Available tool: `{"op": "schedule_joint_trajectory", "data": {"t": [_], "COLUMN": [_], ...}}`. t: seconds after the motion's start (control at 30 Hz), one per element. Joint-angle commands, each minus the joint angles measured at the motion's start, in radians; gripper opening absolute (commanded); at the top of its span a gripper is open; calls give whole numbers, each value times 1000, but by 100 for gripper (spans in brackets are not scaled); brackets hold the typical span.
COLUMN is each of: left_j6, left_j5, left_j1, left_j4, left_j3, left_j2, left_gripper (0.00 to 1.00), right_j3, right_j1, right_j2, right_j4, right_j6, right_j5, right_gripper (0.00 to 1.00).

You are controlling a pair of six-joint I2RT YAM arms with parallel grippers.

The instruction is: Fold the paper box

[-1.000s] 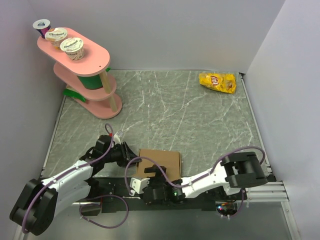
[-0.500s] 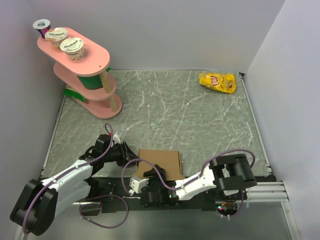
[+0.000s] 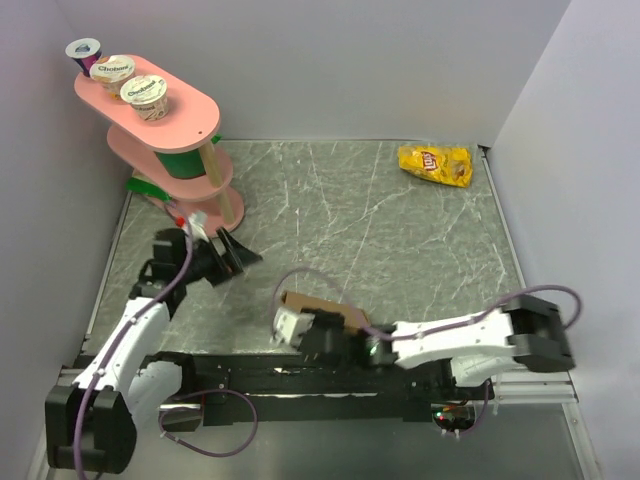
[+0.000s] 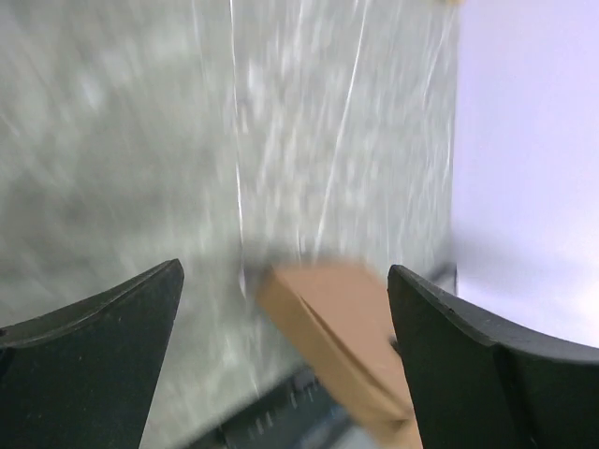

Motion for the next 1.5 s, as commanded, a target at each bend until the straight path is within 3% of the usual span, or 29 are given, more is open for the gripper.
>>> {"op": "schedule_joint_trajectory", "data": {"t": [0.0,0.1,0.23,0.33,0.4,0.5,0.63,0.83,0.93,1.07,1.23,1.4,1.47], "left_j6": [168,274,328,442,586,694,613,681,639,697,583,576,520], "left_j5": [-19,19,91,171,231,338,447,519,622,630,748,678,645], "left_j1": [116,114,78,-40,-162,-246,-335,-413,-415,-414,-410,-459,-489], "left_j4": [38,125,180,155,95,-17,116,52,102,21,142,130,218], "left_j3": [91,117,159,183,218,247,224,304,301,318,245,223,208], "left_j2": [-10,16,17,-2,10,46,90,201,227,216,167,170,172], "left_gripper": [96,99,94,96,98,99,96,96,97,98,97,99,99], "right_j3": [86,133,172,163,150,140,150,161,173,169,172,186,190], "right_j1": [-183,-326,-473,-605,-656,-707,-750,-762,-761,-764,-768,-770,-773], "right_j2": [-194,-253,-290,-330,-362,-414,-434,-431,-419,-411,-407,-388,-372], "right_j4": [-221,-341,-453,-478,-489,-486,-501,-504,-510,-509,-506,-489,-478], "right_j6": [84,100,83,65,49,43,46,49,48,45,45,46,46], "right_j5": [-454,-620,-855,-1002,-1127,-1226,-1375,-1452,-1472,-1472,-1481,-1488,-1486], "right_gripper": [43,43,43,43,43,43,43,43,43,43,43,43,43]}}
